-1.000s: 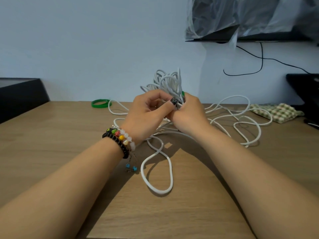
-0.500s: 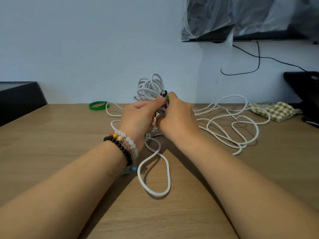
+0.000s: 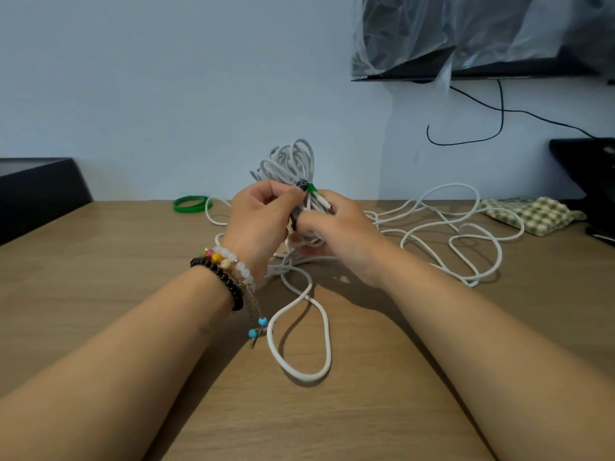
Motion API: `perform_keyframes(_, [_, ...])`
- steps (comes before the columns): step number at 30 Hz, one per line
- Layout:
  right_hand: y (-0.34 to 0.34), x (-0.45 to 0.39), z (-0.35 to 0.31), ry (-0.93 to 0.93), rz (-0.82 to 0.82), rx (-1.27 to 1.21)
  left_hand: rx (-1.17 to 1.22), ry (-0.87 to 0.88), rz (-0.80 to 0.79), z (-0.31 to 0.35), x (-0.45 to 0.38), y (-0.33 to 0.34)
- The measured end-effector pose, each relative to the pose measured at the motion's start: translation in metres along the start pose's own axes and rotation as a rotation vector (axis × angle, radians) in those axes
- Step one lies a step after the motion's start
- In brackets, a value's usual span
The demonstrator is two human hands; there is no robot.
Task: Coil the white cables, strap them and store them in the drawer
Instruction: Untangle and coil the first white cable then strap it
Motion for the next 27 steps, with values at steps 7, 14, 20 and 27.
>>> perform_keyframes(7, [-0.004,-0.001,-0.001,0.082,0.059,-0.506,0.069,0.048,-0.094,0.005,0.001,0.000])
perform_keyframes(14, [-0.009,-0.001,-0.001,0.028,0.145,-0.515,-0.024,0.144,-0.094,0.004,-0.001,-0.002])
perform_keyframes(20, [-0.014,-0.003,-0.001,0.010,0.210,-0.495,-0.006,0.147,-0.051,0.006,0.001,-0.003])
perform_keyframes(27, [-0.023,-0.005,-0.006,-0.082,0.284,-0.394,-0.050,-0.020,-0.073,0.002,-0.004,-0.005])
Point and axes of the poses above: each hand's wrist, its own x-axis away from the middle knuckle, its own y-axis out of the palm, z = x × y, the point moved 2 cm from there along -x, towards the middle knuckle, and after that the axes turned 10 degrees about -y, right-handed, at the moved point
